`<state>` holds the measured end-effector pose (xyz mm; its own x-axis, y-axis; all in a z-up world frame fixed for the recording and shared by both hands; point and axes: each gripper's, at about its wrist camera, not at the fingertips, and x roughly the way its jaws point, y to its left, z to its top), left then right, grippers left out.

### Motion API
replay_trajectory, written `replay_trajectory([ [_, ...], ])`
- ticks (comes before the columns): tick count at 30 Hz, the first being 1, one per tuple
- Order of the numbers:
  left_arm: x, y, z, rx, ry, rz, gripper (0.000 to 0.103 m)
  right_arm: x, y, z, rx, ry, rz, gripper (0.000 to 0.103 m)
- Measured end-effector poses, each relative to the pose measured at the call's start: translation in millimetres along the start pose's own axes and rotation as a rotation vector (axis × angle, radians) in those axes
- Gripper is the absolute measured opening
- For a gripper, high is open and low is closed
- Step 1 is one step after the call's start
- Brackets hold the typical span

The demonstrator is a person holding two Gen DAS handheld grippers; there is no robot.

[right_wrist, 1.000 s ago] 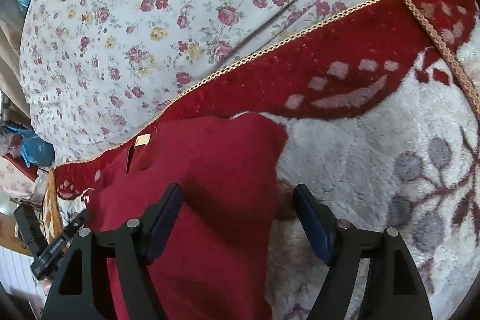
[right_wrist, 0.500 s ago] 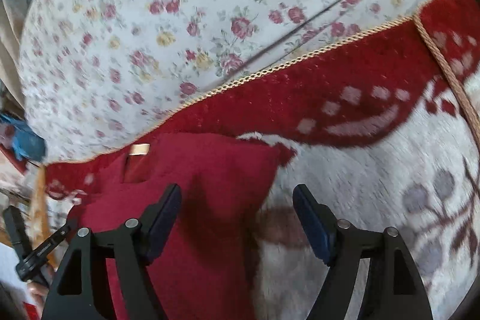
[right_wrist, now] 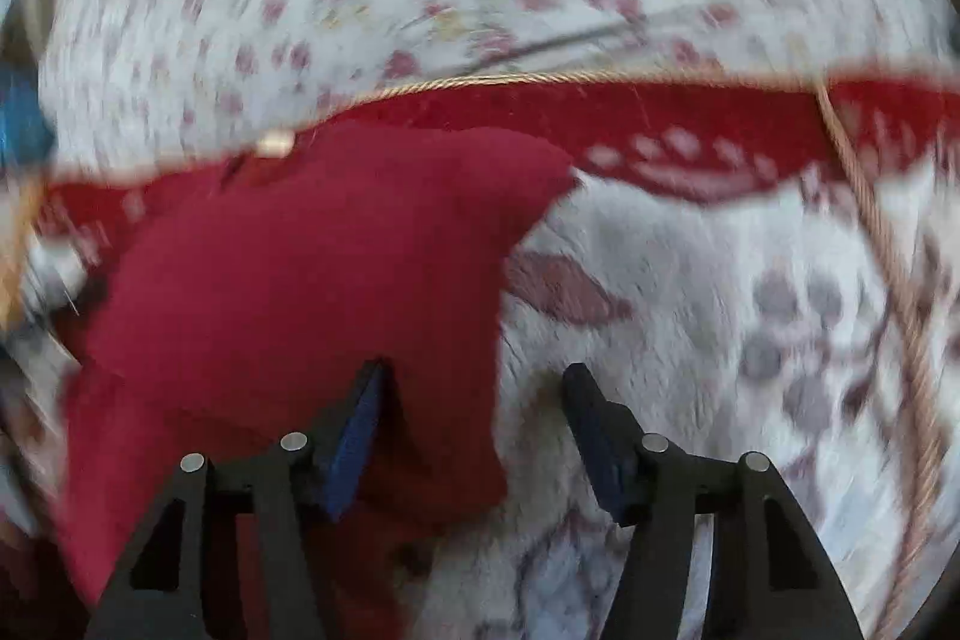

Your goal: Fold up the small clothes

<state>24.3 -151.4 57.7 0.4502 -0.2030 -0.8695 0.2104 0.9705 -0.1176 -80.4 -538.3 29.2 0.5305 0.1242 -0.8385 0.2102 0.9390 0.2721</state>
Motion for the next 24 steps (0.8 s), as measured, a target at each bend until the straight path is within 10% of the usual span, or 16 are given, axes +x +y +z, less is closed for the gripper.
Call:
replay_trajectory([
  [5,-7.2,-3.7,-5.1,0.021,-0.024,0.022,0.071,-0.8,-4.7,-6.2,0.045,-0.012,0.088,0.078],
  [7,-6.9,-6.9,-7.1,0.035,-0.025,0.043,0.071,8.6,8.9,-12.8,-0.037,0.014,0.046,0.036],
  [12,-11.9,-11.9,-14.8,0.066,-0.042,0.078,0.076,-10.4,18.3,-15.1,-0.132,-0.046,-0.103,0.017],
  [24,-13.5,-4.9,-14.7,0.037,-0.051,0.108,0.077,-14.1,59.2,16.8,-0.175,-0.107,-0.033,0.043],
])
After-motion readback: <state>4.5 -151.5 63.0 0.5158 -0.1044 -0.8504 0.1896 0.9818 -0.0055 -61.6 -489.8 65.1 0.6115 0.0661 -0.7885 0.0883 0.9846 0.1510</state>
